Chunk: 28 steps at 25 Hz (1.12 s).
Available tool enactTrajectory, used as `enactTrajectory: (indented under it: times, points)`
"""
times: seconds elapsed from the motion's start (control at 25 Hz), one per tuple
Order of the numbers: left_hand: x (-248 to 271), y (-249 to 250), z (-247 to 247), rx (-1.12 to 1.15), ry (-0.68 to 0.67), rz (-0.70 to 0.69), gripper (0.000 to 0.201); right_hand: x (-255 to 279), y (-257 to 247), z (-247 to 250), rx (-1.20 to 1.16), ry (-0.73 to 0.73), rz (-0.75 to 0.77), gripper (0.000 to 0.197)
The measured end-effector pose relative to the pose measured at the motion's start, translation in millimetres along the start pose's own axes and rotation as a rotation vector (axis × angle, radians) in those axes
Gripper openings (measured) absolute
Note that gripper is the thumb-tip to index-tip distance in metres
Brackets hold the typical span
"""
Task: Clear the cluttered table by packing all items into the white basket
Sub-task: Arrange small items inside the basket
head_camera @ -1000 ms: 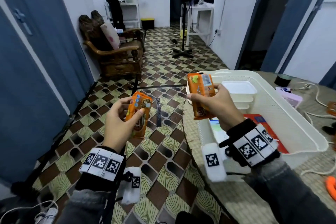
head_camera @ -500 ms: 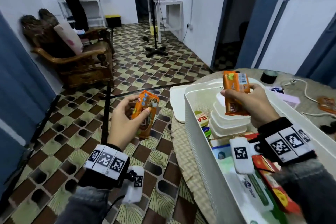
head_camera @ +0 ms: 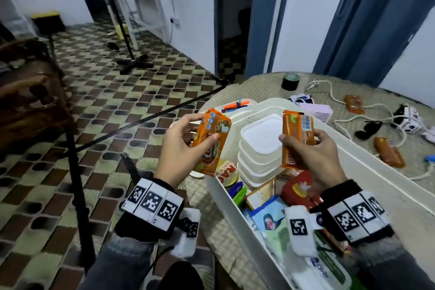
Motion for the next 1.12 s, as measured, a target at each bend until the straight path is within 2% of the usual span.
enactTrajectory:
  times: [0.2, 0.44, 0.64, 0.84, 1.0, 1.12]
  points:
    - [-42.2, 29.0, -36.0, -0.098, -0.244, -0.058, 0.045, -6.3, 0.4, 19.3, 0.031, 0.044, -0.001, 0.038]
    - [-94.5, 36.4, -94.6, -0.284, -0.521, -0.129, 0.045, -12.8, -1.4, 41.0, 0.05, 0.184, -0.055, 0.061]
    - [-129.5, 34.1, -146.8, -0.365, -0.764, -0.192, 0.046, -14.2, -0.2, 52.5, 0.025, 0.302, -0.099, 0.048]
    - [-127.4, 24.8, -194.1, -0.423, -1.006, -0.299, 0.042, 0.1, 6.7, 57.0, 0.024, 0.472, -0.108, 0.033]
    - [-108.4, 1.9, -225.2, -0.465, -1.104, -0.318, 0.041, 12.0, 14.3, 60.0, 0.037, 0.516, -0.134, 0.036]
    - [-99.3, -17.8, -239.8, -0.534, -1.117, -0.349, 0.043, 15.9, 22.6, 64.1, 0.031, 0.53, -0.149, 0.041]
Point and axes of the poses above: each hand's wrist, its own x-axis away from the middle knuckle, its own z-axis out of the back of the hand, y = z × x, the point moved 4 cm from there along -x, towards the middle knuckle, and after that the axes turned 8 degrees about z, right-handed, at the moved point
